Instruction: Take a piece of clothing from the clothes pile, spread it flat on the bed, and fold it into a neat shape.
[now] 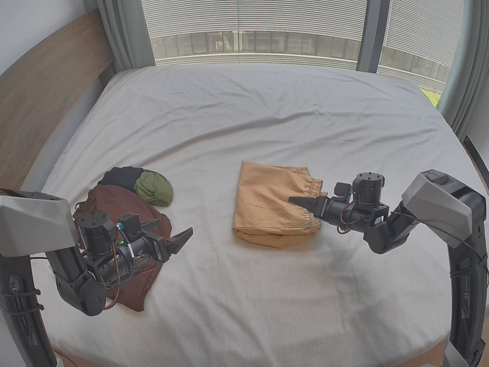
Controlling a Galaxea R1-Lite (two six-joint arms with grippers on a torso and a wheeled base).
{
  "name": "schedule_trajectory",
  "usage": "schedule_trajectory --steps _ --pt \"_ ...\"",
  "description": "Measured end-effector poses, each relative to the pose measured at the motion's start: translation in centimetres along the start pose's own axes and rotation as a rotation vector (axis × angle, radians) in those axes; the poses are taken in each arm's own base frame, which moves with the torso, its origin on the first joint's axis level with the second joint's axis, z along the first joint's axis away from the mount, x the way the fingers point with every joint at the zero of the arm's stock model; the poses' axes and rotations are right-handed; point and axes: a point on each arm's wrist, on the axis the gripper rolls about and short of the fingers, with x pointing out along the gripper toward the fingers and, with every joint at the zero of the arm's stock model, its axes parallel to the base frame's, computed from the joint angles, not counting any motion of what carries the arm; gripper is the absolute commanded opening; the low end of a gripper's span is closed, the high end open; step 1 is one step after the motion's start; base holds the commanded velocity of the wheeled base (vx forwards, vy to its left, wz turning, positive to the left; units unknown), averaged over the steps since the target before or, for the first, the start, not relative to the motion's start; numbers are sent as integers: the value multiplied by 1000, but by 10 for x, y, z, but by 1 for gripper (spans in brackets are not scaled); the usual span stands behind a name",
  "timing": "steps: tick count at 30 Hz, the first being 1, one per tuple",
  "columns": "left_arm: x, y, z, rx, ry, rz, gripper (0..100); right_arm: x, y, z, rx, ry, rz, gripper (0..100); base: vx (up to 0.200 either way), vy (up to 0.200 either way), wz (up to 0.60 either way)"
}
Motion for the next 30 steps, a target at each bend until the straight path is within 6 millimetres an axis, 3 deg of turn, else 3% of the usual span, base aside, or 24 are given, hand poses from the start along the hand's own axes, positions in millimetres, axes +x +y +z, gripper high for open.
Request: schedule_trajectory --steps 8,18,23,30 --pt "0 1 -1 -1 1 4 100 8 -16 -19 5 35 -26 100 0 0 0" --pt "-1 1 1 -28 -1 3 100 5 -16 -22 -2 17 -34 100 0 0 0" --pt "-5 -3 10 -68 -29 -5 100 -9 4 -14 -16 1 -19 100 0 0 0" --pt "-29 -19 39 -76 -112 -41 100 -60 57 13 -77 -62 22 100 0 0 0"
